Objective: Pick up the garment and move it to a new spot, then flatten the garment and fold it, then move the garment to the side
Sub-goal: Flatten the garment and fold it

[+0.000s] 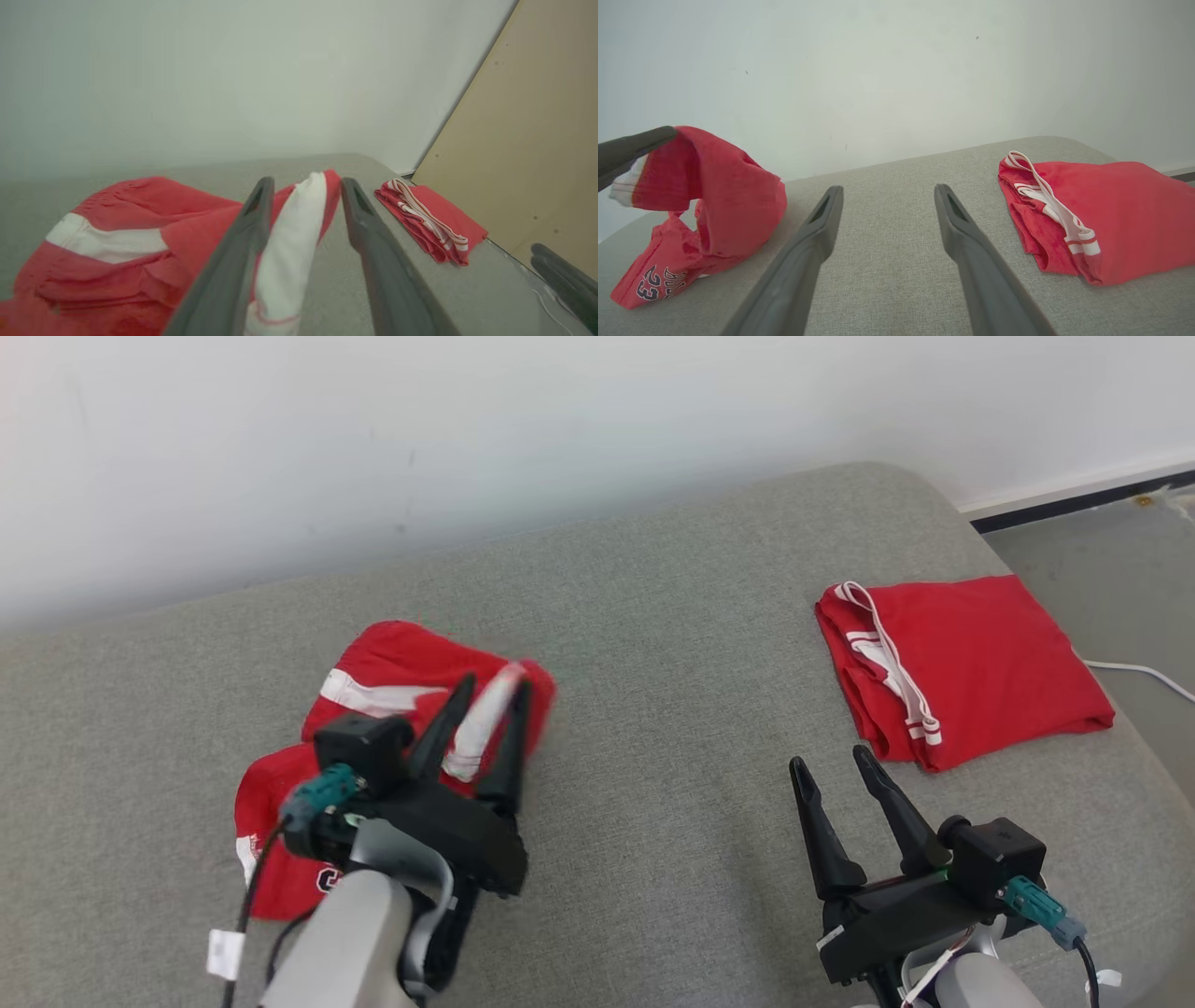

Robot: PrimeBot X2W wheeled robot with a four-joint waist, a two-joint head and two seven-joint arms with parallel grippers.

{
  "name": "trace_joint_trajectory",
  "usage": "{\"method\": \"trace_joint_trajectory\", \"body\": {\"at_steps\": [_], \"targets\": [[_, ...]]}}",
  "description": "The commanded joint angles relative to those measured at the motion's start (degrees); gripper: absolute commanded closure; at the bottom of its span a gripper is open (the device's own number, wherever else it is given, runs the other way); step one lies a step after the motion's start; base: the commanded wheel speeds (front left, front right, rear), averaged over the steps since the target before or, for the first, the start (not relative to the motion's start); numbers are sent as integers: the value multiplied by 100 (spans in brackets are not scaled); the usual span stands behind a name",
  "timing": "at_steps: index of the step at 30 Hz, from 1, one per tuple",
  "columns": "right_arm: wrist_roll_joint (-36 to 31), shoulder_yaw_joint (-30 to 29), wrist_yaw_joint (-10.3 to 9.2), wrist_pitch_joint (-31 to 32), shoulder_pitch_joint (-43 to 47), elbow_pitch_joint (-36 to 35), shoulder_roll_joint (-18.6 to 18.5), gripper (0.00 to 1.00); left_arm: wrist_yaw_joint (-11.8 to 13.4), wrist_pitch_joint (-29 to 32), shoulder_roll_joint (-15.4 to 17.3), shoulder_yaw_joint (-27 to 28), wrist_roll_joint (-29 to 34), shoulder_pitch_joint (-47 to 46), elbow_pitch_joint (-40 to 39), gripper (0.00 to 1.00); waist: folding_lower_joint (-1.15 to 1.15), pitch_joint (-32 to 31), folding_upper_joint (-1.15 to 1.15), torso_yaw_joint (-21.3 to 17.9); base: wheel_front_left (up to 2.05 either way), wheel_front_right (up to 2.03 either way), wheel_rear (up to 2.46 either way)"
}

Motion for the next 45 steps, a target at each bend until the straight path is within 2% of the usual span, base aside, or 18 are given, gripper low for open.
{"method": "trace_joint_trajectory", "body": {"at_steps": [1, 6, 10, 17, 23, 29, 35, 45], "targets": [[-21, -11, -13, 0, -9, -8, -4, 0, 41, -53, 1, -90, -82, 87, 25, 0, 0, 9, -1, 38, 0, 0, 0], [-25, -41, -13, 0, 30, -6, -29, 0, 226, -163, 0, -511, -640, 242, 90, 0, 0, -1, -1, 198, 0, 0, 0], [-32, -77, -13, 0, 118, -11, -34, 0, 359, -394, 8, -608, -679, 475, 45, 0, 0, -30, -1, 365, 0, 0, 0], [-48, -175, -14, 0, 189, -18, -82, 0, 610, -826, 269, -337, -385, 1017, -355, 0, 0, -139, -1, 643, 0, 0, 0], [-73, -289, -13, 0, 334, -37, -120, 0, 724, -866, 439, 262, 124, 1664, -1190, 0, 0, -247, -1, 860, 0, 0, 0], [-86, -411, -13, 0, 491, -51, -174, 0, 645, -869, 432, 901, 571, 2287, -1762, 0, 0, -309, -1, 1012, 0, 0, 0], [-107, -535, -14, 0, 661, -40, -209, 0, 542, -870, 411, 1462, 951, 2880, -1820, 0, 0, -407, -1, 1102, 0, 0, 0], [-137, -625, -14, 28, 824, -89, -188, 0, 401, -870, 271, 1871, 1191, 3239, -1800, 0, 0, -446, -1, 1097, 0, 0, 0]]}}
